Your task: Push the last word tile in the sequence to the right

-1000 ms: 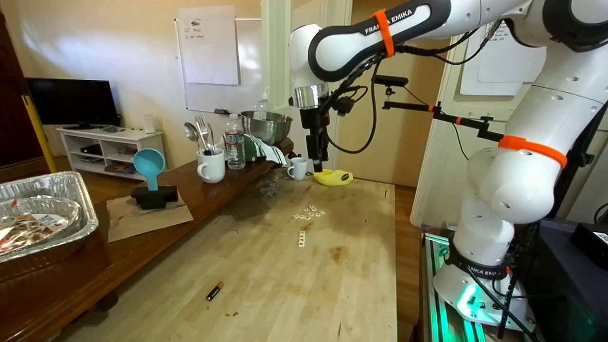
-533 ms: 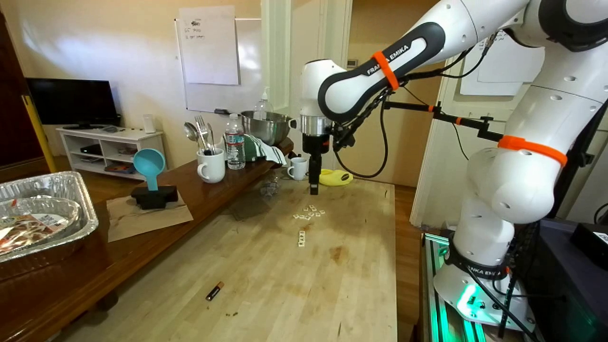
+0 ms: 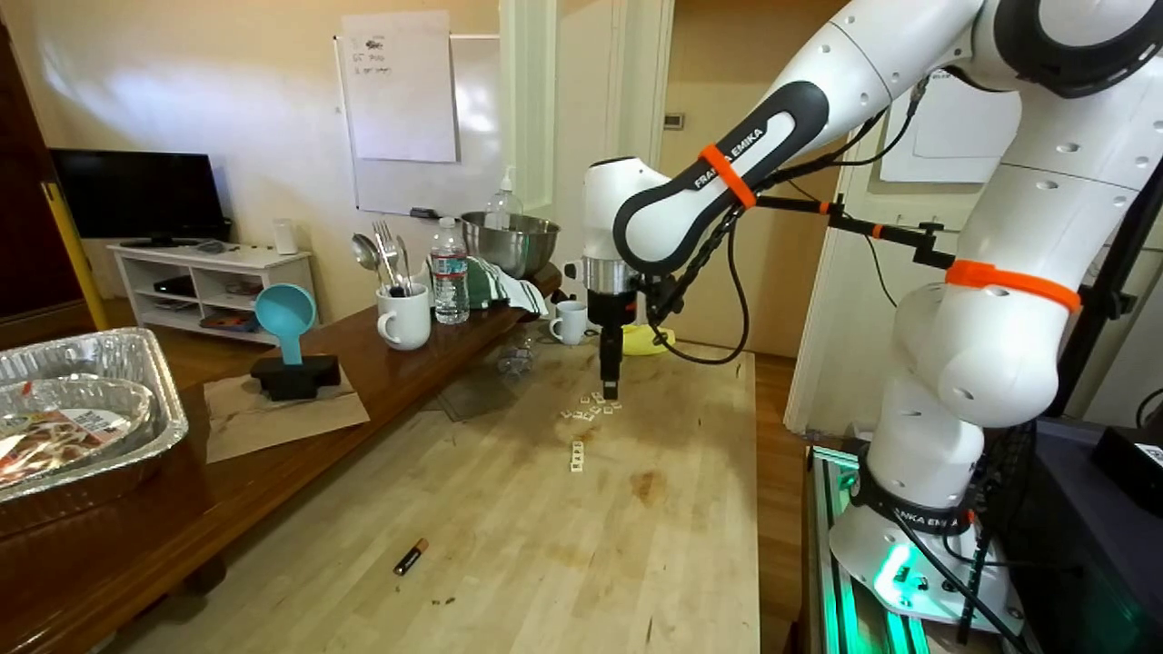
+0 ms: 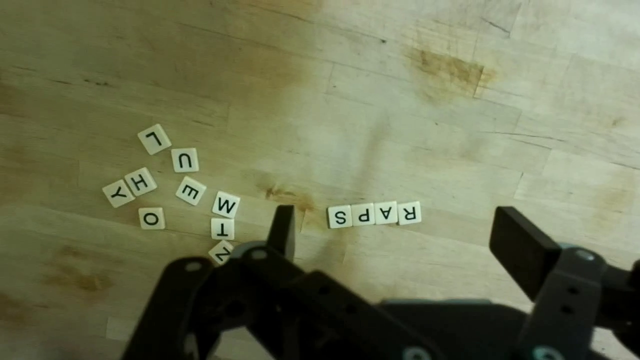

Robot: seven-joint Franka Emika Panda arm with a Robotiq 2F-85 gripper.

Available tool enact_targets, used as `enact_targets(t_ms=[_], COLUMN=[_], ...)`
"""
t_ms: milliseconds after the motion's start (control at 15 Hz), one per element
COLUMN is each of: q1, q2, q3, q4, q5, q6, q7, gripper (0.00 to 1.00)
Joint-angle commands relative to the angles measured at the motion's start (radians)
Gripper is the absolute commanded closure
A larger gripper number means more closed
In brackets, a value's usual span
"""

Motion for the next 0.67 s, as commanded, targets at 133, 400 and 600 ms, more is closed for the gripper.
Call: enact_targets(t_ms=[133, 400, 600], q1=[-0.007, -0.012, -0.015], q2=[0.016, 0.061, 0.103], q3=[0.007, 0.004, 0.000], q4=[0.000, -0.043, -0.069], q5=[-0.024, -0.041, -0.040], q6=[0.026, 0.180, 0.302], q7=[0.015, 0.011, 0.002], gripper=[0.00, 0.00, 0.26])
